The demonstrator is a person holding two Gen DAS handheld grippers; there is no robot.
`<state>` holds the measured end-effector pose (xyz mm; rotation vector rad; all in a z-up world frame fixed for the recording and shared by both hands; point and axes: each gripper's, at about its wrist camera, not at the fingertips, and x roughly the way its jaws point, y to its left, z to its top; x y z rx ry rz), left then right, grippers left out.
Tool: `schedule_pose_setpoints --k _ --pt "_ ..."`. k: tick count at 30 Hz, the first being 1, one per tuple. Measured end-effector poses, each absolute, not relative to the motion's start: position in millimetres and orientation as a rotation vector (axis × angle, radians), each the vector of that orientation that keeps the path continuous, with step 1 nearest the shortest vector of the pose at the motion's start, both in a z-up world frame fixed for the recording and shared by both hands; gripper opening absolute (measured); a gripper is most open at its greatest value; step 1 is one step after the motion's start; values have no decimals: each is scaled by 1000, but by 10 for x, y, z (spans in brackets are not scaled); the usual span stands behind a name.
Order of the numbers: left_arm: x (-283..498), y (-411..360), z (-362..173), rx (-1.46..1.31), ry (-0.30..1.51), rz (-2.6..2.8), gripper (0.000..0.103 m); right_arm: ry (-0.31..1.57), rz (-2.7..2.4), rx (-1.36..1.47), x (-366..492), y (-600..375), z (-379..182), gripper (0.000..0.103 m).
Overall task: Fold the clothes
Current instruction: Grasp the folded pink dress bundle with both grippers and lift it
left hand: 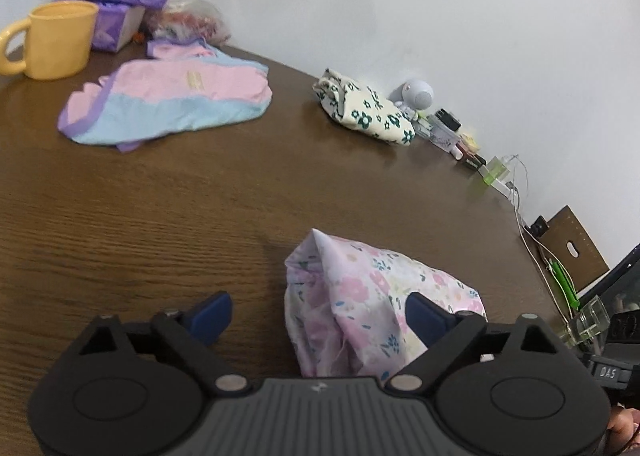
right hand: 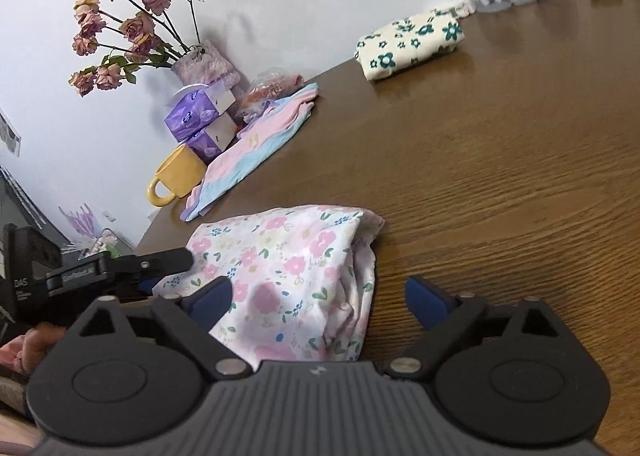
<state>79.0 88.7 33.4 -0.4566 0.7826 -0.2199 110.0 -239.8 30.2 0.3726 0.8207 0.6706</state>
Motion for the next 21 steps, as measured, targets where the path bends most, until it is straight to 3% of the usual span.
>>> schedule_pose_setpoints --k 2,8,10,12,21 --pt "830 880 287 -472 796 -221 82 837 681 384 1143 -2375 263 80" --pt "858 826 256 -472 789 -246 78 865 708 428 1251 -2319 155 68" --pt "864 769 253 -462 796 -270 68 866 721 446 1282 -2304 132 60" --pt "876 738 226 -483 806 -292 49 874 725 469 1298 -2311 100 50" --pt "853 730 127 -575 796 -323 30 899 739 564 1343 -2366 -29 19"
